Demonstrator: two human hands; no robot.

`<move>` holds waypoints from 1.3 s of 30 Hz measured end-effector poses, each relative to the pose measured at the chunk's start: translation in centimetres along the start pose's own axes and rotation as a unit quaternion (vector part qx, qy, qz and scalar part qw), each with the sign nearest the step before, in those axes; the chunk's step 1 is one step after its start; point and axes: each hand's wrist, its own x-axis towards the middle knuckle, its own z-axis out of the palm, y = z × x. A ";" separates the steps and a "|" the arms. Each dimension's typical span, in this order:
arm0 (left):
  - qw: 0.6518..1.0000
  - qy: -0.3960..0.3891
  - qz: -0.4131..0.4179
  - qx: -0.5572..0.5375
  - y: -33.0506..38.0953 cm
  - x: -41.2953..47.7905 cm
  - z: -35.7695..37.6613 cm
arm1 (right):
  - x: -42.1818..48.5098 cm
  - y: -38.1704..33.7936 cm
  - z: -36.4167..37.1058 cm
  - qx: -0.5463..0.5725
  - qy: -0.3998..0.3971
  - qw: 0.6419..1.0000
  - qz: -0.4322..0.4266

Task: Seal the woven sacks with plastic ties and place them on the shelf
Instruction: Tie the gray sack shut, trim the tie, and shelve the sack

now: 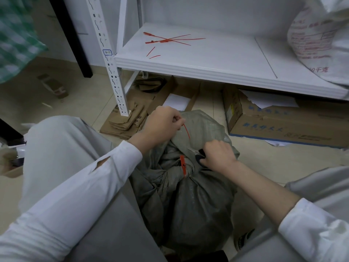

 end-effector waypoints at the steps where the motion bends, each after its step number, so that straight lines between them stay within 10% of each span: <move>1: 1.000 0.008 -0.009 -0.011 0.0 0.1 -0.2 | 0.2 0.3 0.0 0.005 0.006 1.000 0.010; 18: 0.894 0.060 -0.210 -0.391 -0.8 5.7 -4.8 | 5.6 4.4 -4.4 0.413 0.093 0.884 0.197; 30: 0.763 0.160 -0.293 -0.554 -3.9 14.0 -8.5 | 18.2 3.4 -11.0 0.449 0.098 0.858 0.228; 39: 0.774 0.209 -0.289 -0.523 -8.7 20.8 -8.1 | 26.9 1.1 -13.8 0.455 0.124 0.844 0.257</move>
